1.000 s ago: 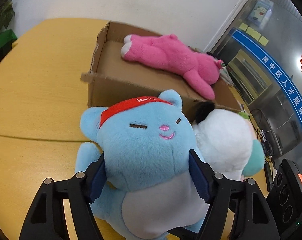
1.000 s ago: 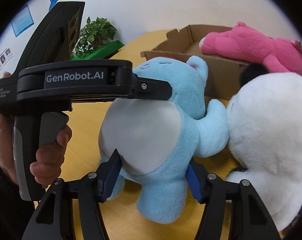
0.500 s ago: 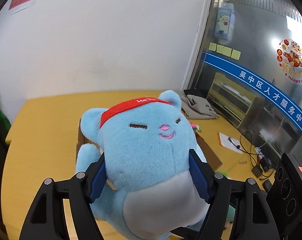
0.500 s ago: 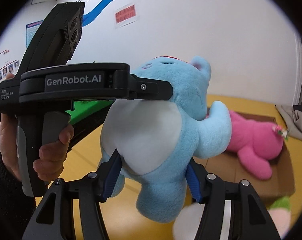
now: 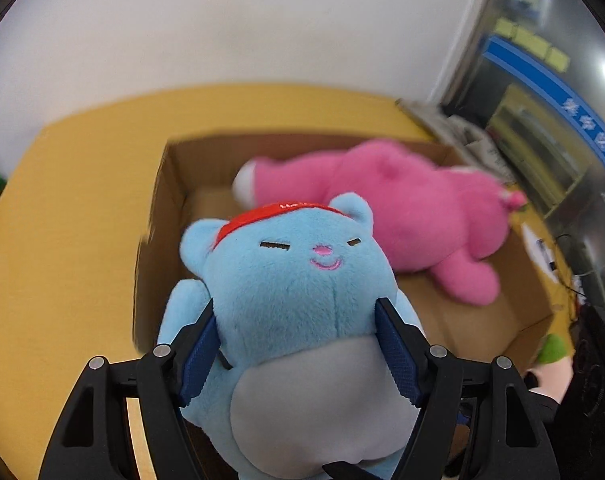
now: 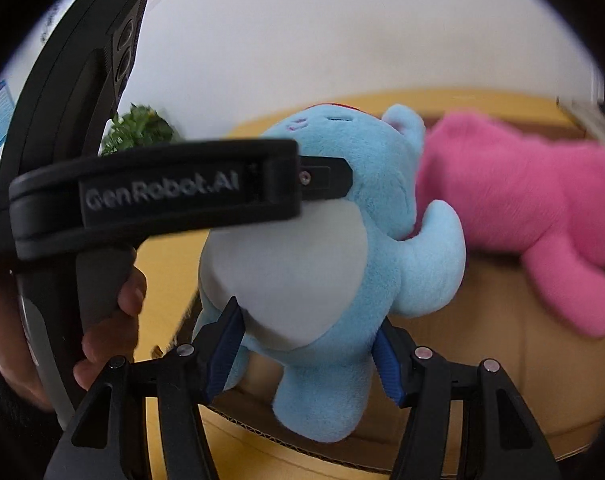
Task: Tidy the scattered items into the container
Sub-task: 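Carry the blue bear over the box and lower it beside the pink bear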
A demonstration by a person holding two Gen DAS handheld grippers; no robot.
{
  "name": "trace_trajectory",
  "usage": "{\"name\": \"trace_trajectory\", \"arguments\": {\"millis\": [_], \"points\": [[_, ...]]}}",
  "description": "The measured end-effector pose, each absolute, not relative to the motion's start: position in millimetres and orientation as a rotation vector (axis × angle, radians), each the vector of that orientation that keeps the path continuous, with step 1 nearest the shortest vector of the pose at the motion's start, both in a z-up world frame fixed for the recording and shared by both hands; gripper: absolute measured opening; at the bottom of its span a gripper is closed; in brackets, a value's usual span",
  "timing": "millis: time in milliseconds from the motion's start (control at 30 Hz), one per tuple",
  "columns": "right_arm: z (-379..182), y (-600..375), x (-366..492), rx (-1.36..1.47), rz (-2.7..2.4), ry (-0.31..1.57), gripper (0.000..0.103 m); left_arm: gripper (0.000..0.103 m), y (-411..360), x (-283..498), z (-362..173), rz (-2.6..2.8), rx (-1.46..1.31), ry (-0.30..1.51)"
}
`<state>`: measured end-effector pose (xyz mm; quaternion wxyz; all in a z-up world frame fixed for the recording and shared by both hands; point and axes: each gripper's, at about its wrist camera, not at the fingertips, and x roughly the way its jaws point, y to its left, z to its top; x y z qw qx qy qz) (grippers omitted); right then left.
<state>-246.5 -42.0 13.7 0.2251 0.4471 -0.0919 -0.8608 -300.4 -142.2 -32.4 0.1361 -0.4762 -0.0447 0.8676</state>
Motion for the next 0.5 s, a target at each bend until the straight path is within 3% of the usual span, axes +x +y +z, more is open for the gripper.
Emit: {"name": "trace_trajectory", "arguments": {"millis": [167,233,300,500], "points": [[-8,-58,-244,1.341,-2.344,-0.186,0.061,0.079,-154,-293,-45,2.492,-1.364,-0.198],[-8,-56,-242,1.358,-2.339,-0.193,0.068,0.081,-151,-295,-46,2.497,-1.377,-0.168],[-6,-51,-240,1.382,-2.335,-0.186,0.074,0.084,-146,-295,-45,2.515,-1.385,-0.126],[25,-32,-218,1.307,-2.449,-0.109,0.079,0.084,-137,-274,-19,2.626,-1.36,-0.102]]}}
